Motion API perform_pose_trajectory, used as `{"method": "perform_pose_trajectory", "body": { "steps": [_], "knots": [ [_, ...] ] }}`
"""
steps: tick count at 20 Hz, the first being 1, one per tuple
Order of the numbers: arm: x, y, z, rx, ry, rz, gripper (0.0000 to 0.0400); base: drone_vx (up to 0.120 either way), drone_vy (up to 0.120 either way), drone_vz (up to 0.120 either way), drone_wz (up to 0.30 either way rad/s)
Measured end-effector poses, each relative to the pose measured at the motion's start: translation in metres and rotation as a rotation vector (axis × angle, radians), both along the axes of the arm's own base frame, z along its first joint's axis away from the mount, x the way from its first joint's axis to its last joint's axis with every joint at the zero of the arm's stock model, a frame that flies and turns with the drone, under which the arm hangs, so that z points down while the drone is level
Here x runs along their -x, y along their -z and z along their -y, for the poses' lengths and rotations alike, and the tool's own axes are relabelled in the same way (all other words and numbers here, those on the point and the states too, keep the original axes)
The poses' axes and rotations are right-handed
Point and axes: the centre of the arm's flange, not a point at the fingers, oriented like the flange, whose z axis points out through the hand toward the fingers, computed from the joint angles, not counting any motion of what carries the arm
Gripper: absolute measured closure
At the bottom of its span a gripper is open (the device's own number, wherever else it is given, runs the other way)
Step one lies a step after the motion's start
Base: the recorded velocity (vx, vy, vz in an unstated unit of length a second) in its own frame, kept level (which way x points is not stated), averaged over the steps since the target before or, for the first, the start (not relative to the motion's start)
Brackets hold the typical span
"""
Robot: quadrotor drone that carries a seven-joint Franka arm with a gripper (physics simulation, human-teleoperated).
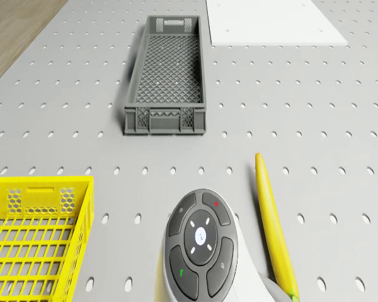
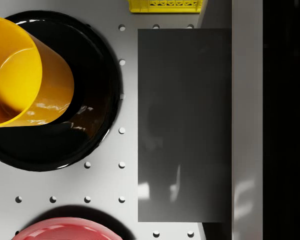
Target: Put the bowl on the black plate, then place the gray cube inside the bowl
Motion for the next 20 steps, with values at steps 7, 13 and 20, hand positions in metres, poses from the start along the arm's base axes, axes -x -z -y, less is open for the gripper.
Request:
{"method": "perform_pose_trajectory", "body": {
  "steps": [7, 13, 20],
  "knots": [
    [0.0000, 0.0000, 0.0000, 0.000, 0.000, 0.000, 0.0150, -0.011, 0.063, 0.000, 0.000],
    [0.0000, 0.0000, 0.0000, 0.000, 0.000, 0.000, 0.0150, -0.120, 0.013, 0.000, 0.000],
    [0.0000, 0.0000, 0.0000, 0.000, 0.000, 0.000, 0.0150, -0.120, 0.000, -0.006, 0.000]
  ]
}}
